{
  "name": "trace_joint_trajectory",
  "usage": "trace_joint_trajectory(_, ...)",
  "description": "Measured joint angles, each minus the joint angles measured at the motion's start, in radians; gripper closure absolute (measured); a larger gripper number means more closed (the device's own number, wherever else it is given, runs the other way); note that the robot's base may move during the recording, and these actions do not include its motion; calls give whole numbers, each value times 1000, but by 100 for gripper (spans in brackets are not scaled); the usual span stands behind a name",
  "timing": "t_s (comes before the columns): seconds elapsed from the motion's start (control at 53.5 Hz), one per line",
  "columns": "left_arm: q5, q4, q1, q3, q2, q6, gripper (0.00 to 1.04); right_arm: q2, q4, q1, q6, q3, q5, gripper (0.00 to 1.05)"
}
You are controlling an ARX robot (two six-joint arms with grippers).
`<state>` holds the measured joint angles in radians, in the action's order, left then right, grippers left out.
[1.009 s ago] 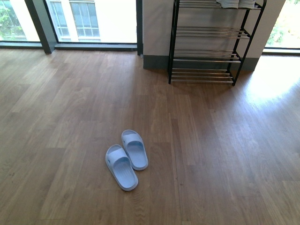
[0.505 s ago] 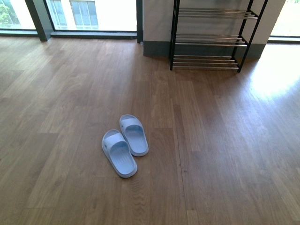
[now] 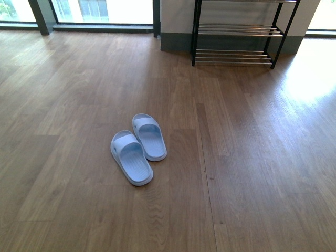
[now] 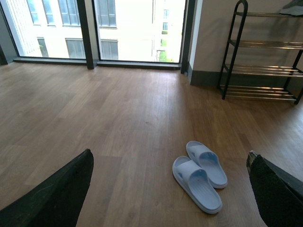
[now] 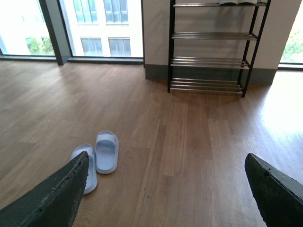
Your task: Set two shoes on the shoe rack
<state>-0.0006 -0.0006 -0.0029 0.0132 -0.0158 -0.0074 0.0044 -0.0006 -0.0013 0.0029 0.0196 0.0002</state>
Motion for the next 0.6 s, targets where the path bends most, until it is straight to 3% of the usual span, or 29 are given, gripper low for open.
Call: trace_joint_trajectory(0.598, 0, 0, 0, 0, 0, 0, 9, 0, 0, 0, 0, 0, 0, 9)
